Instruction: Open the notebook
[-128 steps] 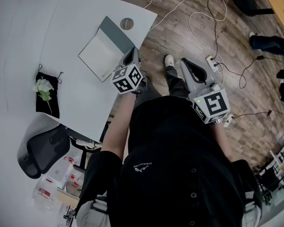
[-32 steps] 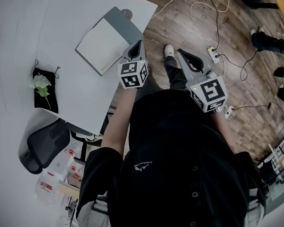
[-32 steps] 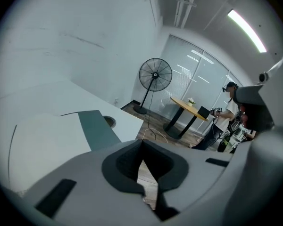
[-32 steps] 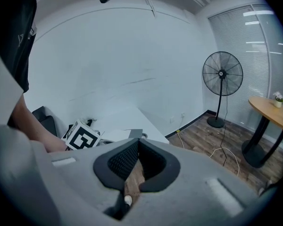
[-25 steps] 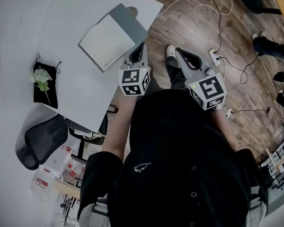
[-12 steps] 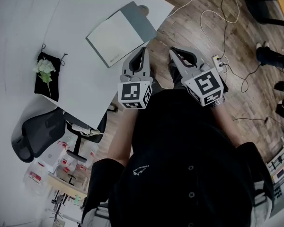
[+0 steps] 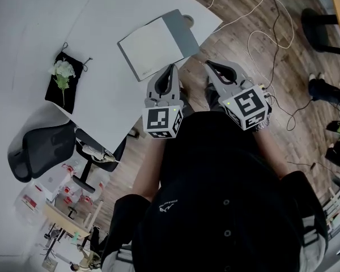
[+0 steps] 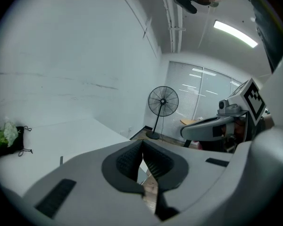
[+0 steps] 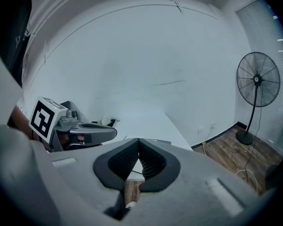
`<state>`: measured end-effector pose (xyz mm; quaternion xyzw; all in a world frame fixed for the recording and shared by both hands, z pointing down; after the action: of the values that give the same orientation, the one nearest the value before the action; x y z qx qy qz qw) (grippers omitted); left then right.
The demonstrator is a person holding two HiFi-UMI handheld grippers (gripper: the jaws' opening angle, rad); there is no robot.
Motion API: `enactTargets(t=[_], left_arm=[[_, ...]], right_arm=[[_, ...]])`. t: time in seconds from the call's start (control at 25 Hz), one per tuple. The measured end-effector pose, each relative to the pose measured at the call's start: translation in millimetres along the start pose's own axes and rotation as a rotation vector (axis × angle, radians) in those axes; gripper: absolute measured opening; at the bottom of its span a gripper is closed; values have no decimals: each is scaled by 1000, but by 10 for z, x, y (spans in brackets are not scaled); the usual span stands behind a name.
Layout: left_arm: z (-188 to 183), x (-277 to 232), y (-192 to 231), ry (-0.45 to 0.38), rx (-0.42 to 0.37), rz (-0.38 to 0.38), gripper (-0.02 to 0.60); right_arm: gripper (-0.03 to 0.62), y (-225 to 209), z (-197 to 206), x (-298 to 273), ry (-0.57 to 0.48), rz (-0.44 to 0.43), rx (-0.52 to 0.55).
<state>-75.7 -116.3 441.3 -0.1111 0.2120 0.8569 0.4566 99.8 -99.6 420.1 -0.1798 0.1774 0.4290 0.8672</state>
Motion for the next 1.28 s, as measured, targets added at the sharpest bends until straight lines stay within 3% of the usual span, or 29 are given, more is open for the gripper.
enactTargets(t=[0.64, 1.28], left_arm=[[-570, 259, -13, -168, -105, -45, 6], [-1292, 557, 5, -354, -144, -62, 6]], right_arm=[[5, 62, -615, 153, -159, 13, 68], [5, 15, -1247, 448, -314, 38, 155]])
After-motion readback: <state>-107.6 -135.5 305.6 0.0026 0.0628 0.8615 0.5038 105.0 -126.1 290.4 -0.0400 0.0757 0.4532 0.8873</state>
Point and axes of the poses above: the fingertips, and each gripper's own axes: x backward along the fingers, y to its left, z out of its underside, the point moved 8 cm from there along x, backward along the fingers, and after that the axes turned 3 degrees about x, right-handed, at the moved point
